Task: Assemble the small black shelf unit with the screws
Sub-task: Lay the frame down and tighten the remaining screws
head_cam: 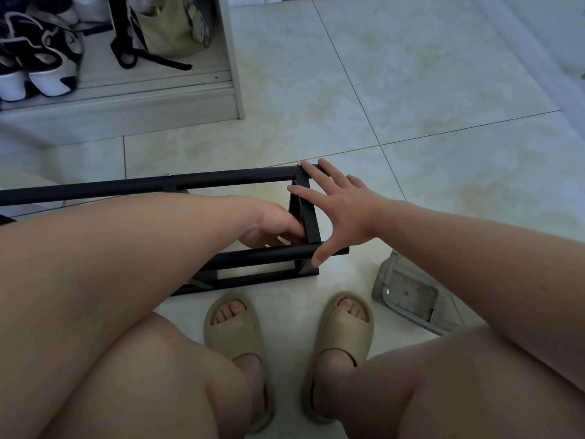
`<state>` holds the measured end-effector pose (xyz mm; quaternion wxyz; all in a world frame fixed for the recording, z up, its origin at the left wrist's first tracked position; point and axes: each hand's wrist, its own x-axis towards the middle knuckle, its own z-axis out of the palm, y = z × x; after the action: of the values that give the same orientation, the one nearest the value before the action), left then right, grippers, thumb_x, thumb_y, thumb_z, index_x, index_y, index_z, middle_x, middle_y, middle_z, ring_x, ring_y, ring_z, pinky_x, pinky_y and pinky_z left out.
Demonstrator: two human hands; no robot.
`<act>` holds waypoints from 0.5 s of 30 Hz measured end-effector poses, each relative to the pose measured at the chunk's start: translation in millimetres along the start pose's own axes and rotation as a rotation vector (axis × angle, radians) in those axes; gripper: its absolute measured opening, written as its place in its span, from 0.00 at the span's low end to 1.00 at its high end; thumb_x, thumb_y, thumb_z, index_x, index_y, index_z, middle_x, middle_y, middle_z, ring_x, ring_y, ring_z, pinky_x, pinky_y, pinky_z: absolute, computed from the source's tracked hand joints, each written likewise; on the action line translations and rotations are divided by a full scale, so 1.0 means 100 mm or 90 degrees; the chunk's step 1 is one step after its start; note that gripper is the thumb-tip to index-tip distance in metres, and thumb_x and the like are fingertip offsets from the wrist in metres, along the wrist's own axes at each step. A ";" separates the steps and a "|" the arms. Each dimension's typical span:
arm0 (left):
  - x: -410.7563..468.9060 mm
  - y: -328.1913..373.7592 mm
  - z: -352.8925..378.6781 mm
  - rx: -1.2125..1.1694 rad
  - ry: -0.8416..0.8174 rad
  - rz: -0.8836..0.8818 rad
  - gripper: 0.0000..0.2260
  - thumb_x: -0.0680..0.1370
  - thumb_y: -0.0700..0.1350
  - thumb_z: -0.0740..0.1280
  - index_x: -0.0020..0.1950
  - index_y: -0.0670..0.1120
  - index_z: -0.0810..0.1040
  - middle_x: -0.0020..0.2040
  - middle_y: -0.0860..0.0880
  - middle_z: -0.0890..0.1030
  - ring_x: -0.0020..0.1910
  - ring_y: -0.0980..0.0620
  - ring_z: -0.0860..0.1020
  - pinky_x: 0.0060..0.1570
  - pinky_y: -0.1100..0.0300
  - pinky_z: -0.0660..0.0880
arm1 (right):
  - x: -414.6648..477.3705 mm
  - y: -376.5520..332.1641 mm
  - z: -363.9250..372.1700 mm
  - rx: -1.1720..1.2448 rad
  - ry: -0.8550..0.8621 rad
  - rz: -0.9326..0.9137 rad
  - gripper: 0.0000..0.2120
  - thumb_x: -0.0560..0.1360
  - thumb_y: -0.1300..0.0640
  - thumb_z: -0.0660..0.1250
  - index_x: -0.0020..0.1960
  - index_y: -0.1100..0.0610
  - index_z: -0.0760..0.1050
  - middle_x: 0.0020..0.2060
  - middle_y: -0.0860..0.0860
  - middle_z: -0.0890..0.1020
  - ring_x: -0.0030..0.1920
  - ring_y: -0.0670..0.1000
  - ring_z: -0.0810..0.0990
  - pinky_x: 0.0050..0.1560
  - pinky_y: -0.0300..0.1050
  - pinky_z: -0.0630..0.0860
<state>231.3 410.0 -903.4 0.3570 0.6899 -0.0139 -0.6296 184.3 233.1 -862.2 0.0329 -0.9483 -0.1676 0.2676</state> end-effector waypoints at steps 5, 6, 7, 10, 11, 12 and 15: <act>0.02 0.00 0.01 -0.003 0.012 0.014 0.08 0.78 0.41 0.70 0.56 0.48 0.83 0.60 0.47 0.84 0.59 0.47 0.80 0.65 0.53 0.72 | -0.01 -0.01 -0.01 -0.001 -0.002 0.002 0.66 0.53 0.18 0.67 0.80 0.37 0.39 0.78 0.45 0.29 0.79 0.53 0.28 0.78 0.68 0.48; 0.02 0.00 0.01 -0.010 0.013 0.014 0.07 0.78 0.39 0.69 0.54 0.48 0.83 0.60 0.46 0.84 0.57 0.47 0.80 0.63 0.54 0.73 | -0.01 -0.01 -0.01 -0.002 -0.001 0.002 0.66 0.53 0.18 0.68 0.81 0.38 0.39 0.79 0.45 0.29 0.79 0.53 0.28 0.78 0.67 0.48; 0.02 0.01 0.01 -0.018 0.012 0.015 0.07 0.78 0.38 0.69 0.53 0.47 0.83 0.59 0.46 0.84 0.56 0.47 0.80 0.61 0.54 0.73 | -0.01 -0.01 -0.01 -0.003 -0.001 0.002 0.66 0.54 0.18 0.68 0.81 0.38 0.39 0.79 0.45 0.29 0.79 0.53 0.28 0.78 0.67 0.48; 0.00 0.03 0.00 -0.042 -0.001 0.019 0.09 0.78 0.34 0.67 0.51 0.47 0.81 0.56 0.49 0.83 0.54 0.48 0.79 0.53 0.57 0.74 | 0.00 -0.01 -0.01 -0.005 0.001 0.000 0.66 0.54 0.18 0.69 0.81 0.38 0.39 0.79 0.45 0.29 0.79 0.53 0.28 0.78 0.67 0.48; 0.00 0.03 0.00 -0.045 -0.003 0.018 0.09 0.78 0.34 0.66 0.52 0.47 0.82 0.57 0.49 0.83 0.54 0.48 0.79 0.52 0.58 0.74 | 0.00 -0.01 -0.01 -0.004 0.002 0.000 0.66 0.54 0.18 0.69 0.81 0.38 0.39 0.79 0.45 0.29 0.79 0.53 0.28 0.78 0.68 0.48; 0.00 0.03 0.00 -0.044 -0.002 0.016 0.09 0.78 0.35 0.66 0.54 0.47 0.82 0.58 0.49 0.83 0.55 0.48 0.79 0.54 0.57 0.74 | 0.00 -0.01 0.00 -0.003 0.001 -0.001 0.66 0.54 0.18 0.69 0.81 0.38 0.39 0.79 0.45 0.29 0.79 0.53 0.29 0.78 0.68 0.48; 0.00 0.01 0.00 -0.009 0.014 0.007 0.11 0.78 0.41 0.69 0.60 0.46 0.83 0.60 0.49 0.84 0.57 0.47 0.80 0.63 0.53 0.74 | 0.00 -0.01 0.00 -0.001 0.001 -0.001 0.66 0.54 0.18 0.69 0.81 0.38 0.39 0.79 0.45 0.29 0.79 0.52 0.28 0.78 0.67 0.48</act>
<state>231.5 409.3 -902.7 0.3656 0.6941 -0.0091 -0.6201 184.3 233.6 -861.9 0.0325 -0.9485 -0.1682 0.2664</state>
